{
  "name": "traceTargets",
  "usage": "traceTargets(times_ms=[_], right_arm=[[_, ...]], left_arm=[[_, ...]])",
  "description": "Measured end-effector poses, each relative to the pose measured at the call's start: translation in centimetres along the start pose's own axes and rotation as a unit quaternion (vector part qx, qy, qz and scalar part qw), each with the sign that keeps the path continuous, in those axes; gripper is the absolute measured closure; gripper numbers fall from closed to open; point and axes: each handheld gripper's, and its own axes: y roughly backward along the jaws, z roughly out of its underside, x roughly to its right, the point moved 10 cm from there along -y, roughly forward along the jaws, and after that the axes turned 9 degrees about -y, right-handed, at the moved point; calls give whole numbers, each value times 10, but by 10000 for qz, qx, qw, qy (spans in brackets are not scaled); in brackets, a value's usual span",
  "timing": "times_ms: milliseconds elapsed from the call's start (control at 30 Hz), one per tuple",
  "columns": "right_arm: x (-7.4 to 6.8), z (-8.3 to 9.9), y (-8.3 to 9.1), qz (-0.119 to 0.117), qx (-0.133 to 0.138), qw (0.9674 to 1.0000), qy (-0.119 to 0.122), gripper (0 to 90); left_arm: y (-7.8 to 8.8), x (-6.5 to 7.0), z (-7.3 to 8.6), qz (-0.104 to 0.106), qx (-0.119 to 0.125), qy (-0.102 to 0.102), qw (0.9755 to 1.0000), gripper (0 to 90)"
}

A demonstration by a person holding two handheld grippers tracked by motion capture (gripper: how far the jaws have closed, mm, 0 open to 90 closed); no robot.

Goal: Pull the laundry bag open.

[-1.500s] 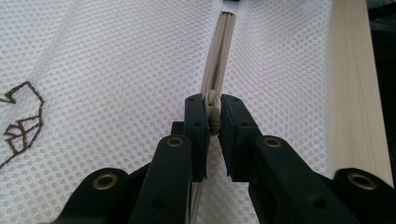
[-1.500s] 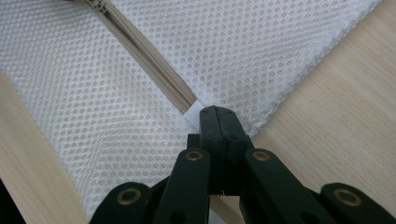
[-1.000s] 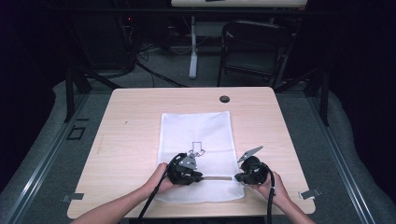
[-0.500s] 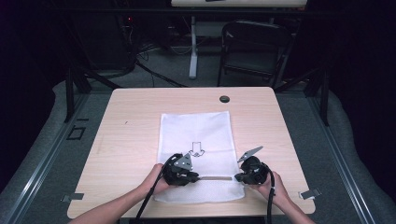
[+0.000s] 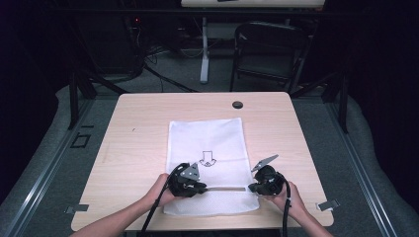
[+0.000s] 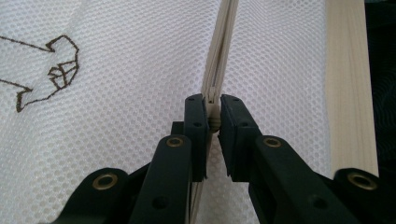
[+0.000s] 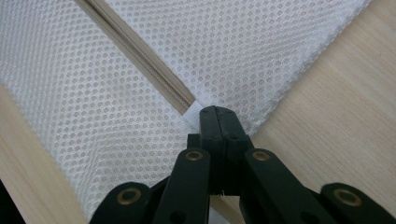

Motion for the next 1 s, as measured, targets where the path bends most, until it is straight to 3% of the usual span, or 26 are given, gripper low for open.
traceTargets(times_ms=[633, 1000], right_arm=[[0, 0, 0, 2, -19, 10000, -8, 900], [-1, 0, 0, -13, 26, 10000, -36, 900]], left_arm=[[19, -8, 25, -190, -124, 181, 9996, 819], [24, -7, 27, -208, -122, 155, 9996, 819]])
